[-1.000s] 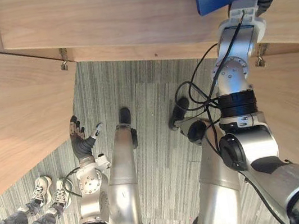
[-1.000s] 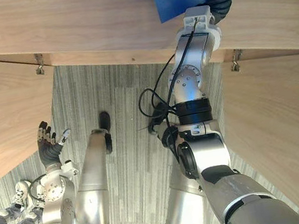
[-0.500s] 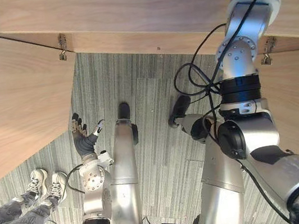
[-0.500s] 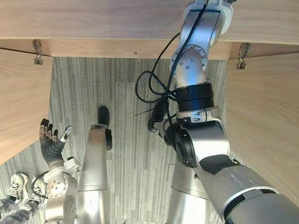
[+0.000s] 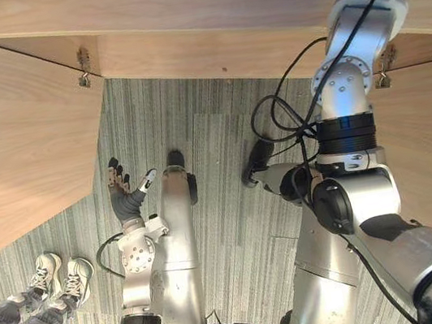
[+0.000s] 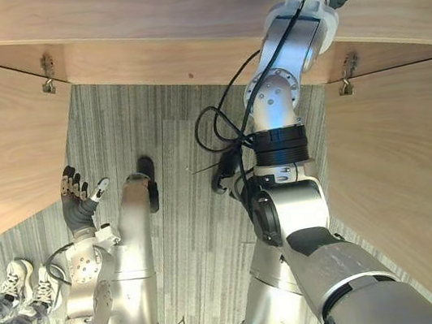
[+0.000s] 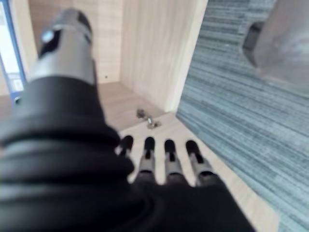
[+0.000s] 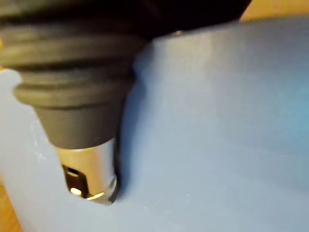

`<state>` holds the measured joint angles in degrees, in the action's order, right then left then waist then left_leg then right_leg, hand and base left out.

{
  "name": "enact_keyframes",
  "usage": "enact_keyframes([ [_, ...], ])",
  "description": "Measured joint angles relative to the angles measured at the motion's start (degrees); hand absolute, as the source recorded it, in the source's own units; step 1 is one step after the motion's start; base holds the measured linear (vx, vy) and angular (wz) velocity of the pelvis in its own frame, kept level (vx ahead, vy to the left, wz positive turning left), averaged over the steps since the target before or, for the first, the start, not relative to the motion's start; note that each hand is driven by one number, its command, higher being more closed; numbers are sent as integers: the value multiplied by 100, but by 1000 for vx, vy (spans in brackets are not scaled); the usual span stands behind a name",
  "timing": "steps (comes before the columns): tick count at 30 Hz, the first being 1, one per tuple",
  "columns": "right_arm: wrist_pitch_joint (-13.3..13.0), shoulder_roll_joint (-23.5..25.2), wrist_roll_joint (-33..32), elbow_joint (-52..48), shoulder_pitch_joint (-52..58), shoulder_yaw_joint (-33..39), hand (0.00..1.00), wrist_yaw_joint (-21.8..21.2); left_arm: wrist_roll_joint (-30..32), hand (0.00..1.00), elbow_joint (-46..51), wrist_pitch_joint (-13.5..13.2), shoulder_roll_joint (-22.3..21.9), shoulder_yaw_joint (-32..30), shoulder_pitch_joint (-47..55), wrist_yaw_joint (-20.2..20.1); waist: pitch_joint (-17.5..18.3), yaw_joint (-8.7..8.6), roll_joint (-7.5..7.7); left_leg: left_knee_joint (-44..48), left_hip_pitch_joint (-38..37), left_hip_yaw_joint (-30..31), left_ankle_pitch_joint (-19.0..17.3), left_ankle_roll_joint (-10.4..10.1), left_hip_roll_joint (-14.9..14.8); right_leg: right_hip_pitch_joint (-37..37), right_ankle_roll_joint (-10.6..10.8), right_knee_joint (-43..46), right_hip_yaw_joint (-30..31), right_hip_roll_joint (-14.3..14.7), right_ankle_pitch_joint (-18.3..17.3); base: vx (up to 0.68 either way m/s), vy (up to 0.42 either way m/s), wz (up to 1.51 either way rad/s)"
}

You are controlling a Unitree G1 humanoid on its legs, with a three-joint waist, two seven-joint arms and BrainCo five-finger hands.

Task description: Walk over to the cabinet, pick up the folder, carry it to the office cabinet, place the folder inside the office cabinet, then close the office cabinet door

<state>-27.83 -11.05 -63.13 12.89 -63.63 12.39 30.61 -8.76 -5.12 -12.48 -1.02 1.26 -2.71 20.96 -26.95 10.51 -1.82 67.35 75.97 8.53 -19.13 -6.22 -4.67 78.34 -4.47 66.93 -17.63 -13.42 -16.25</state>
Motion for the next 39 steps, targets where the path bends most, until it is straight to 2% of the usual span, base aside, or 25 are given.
enact_keyframes([
  [4,10,-141,-12,3,-13,-49,0,-10,2,0,1,2,2,6,0,6,1,17,1,-1,62,32,10,-3,-8,36,0,-6,-38,-3,0,-18,24,2],
  [12,207,-502,18,246,-300,-298,0,-7,14,0,3,30,0,27,-1,47,1,-20,2,-62,114,31,41,-47,-26,76,1,-75,-55,17,10,-2,33,-1],
  [14,308,-558,48,452,-434,-318,0,-19,14,0,0,74,1,44,-1,73,1,-34,2,-111,80,34,47,-48,-58,24,13,-167,-73,61,44,-3,44,-7],
  [23,449,-768,40,850,-498,-295,0,-8,12,0,-39,113,3,110,-3,150,9,-94,15,-601,-207,34,221,-61,-46,-275,15,-567,-171,72,136,-6,28,4],
  [30,404,-660,2,810,-245,-274,0,45,13,0,-72,162,-2,100,-4,259,9,-184,16,-716,-360,14,244,-57,-136,-473,17,-826,-197,193,263,-6,36,-7],
  [39,236,-22,0,299,406,-279,0,83,12,0,-130,372,-1,-52,-5,263,23,-285,40,-854,-598,-78,264,-24,-224,-702,66,-1067,-168,301,379,-15,45,-7],
])
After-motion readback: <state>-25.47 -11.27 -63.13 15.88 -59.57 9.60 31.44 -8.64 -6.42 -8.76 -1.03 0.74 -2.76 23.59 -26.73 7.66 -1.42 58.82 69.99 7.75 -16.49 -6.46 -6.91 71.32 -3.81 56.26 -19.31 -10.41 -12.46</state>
